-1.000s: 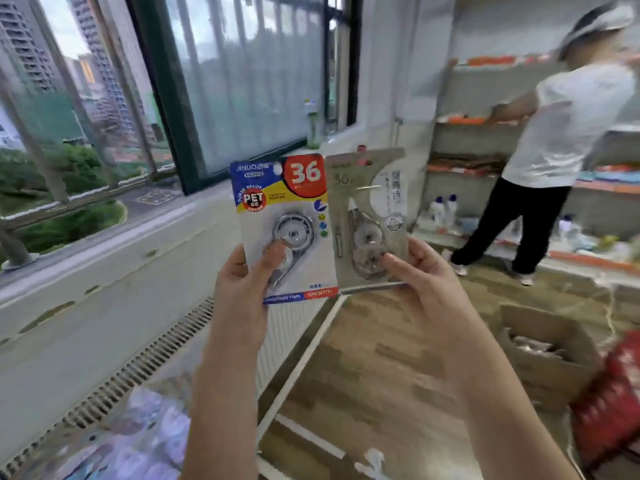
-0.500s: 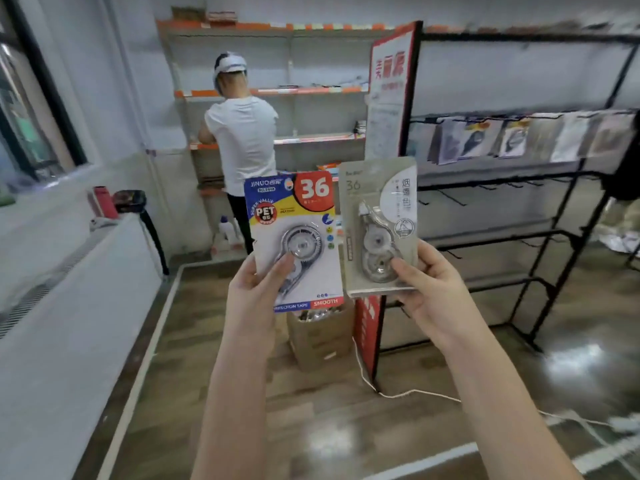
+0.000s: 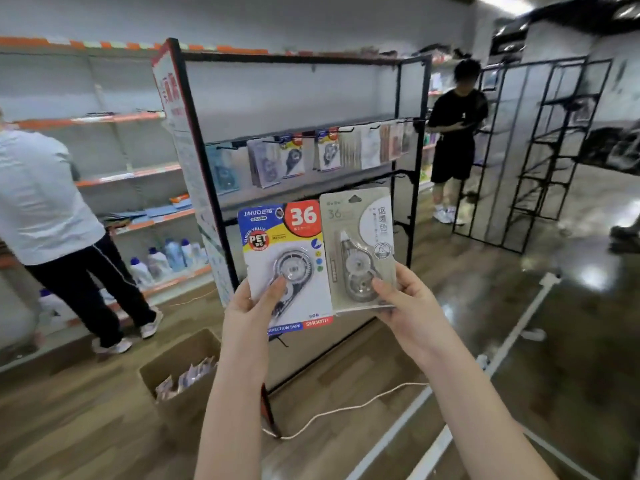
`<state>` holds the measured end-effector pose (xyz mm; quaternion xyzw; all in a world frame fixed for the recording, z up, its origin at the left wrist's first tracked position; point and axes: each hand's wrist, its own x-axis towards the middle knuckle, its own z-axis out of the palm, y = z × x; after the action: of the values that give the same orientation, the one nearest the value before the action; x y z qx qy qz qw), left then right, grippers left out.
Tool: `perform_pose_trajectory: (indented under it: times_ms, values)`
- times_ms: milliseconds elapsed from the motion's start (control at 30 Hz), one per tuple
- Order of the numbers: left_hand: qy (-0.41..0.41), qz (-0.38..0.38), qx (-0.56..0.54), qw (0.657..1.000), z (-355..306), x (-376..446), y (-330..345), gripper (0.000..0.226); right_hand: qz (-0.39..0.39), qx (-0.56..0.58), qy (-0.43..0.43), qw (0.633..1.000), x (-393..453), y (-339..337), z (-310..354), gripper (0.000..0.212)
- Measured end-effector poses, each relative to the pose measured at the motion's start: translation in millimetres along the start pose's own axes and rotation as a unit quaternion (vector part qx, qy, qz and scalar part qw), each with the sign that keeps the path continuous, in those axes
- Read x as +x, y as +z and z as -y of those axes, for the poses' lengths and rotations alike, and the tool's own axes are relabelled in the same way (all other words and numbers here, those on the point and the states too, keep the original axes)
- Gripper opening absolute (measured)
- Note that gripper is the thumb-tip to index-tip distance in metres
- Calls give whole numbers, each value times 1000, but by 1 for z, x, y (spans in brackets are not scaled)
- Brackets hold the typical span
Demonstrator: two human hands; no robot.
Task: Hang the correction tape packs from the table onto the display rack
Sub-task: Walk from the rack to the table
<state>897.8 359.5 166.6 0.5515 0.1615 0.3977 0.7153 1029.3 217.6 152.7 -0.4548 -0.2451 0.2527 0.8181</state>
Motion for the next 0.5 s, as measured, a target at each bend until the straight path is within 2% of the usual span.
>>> perform_pose_trajectory:
  times_ms: [100, 367, 500]
  values:
    - [-23, 17, 5, 1000, 26, 32, 33, 14, -33, -17, -1, 999, 27, -35, 3, 29]
    - [-33, 91, -1, 995, 78, 146, 117, 27, -77, -24, -28, 996, 137, -111, 24, 27]
    - [-44, 102, 8, 994, 102, 204, 154, 21, -100, -14, -29, 994, 193, -143, 34, 29]
